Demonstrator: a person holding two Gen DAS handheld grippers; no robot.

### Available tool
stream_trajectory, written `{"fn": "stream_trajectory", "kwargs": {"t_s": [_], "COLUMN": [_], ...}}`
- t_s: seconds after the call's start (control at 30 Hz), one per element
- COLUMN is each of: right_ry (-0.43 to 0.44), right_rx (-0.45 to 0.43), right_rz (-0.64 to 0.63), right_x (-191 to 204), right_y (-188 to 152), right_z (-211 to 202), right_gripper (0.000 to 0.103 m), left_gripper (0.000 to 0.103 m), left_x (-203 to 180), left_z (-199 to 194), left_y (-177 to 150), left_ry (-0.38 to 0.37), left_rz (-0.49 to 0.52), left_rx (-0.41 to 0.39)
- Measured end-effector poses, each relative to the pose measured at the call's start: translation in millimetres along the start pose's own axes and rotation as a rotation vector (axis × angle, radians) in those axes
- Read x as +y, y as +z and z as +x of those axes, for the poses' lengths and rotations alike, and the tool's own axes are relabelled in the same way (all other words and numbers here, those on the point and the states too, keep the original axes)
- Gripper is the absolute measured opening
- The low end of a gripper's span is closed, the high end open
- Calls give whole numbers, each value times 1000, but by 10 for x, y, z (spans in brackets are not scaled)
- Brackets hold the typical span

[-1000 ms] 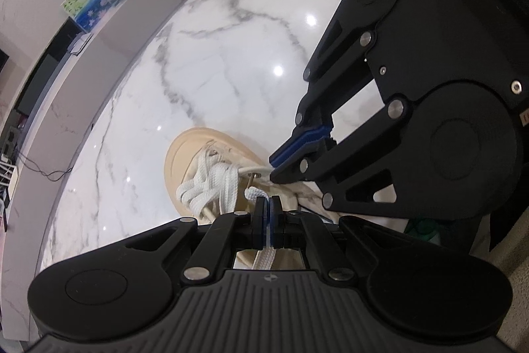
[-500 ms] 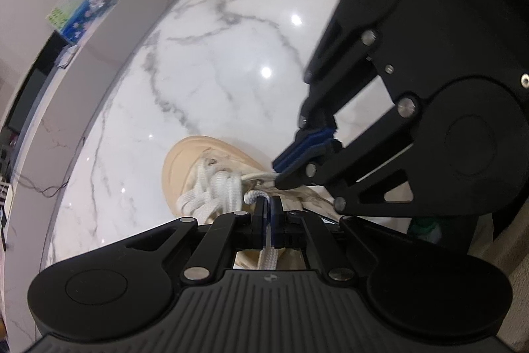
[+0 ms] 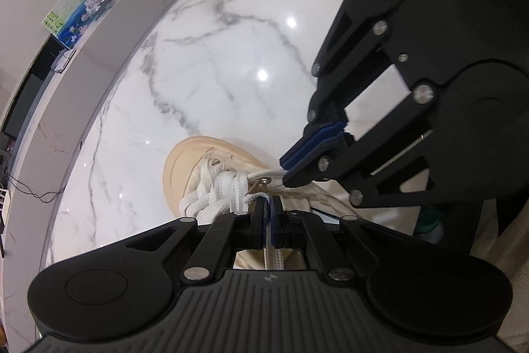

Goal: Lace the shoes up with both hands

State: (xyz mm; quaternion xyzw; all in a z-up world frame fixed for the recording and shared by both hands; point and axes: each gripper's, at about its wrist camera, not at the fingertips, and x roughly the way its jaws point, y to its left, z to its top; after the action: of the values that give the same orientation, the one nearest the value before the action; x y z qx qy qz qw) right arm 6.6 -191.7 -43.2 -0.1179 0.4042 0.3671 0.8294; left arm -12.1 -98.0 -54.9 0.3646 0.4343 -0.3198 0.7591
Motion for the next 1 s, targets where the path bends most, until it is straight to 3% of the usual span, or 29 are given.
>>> {"fn": "stream_trajectory", "kwargs": {"t_s": [0.5,1.0], "right_ry": [-2,0], "right_rx": [4,9], "right_rz": [-7,-10], "right_x": [-27,-39], "right_y": [-3,2], "right_z": [13,36], "right_gripper": [2,2], "left_gripper": [2,2], "left_x": [-45,-61], "left_z": [-9,-123], "left_y": [-124,-101], "left_ry": [-9,15], "left_rz": [-22,-13], "left_rx": [53,21]}}
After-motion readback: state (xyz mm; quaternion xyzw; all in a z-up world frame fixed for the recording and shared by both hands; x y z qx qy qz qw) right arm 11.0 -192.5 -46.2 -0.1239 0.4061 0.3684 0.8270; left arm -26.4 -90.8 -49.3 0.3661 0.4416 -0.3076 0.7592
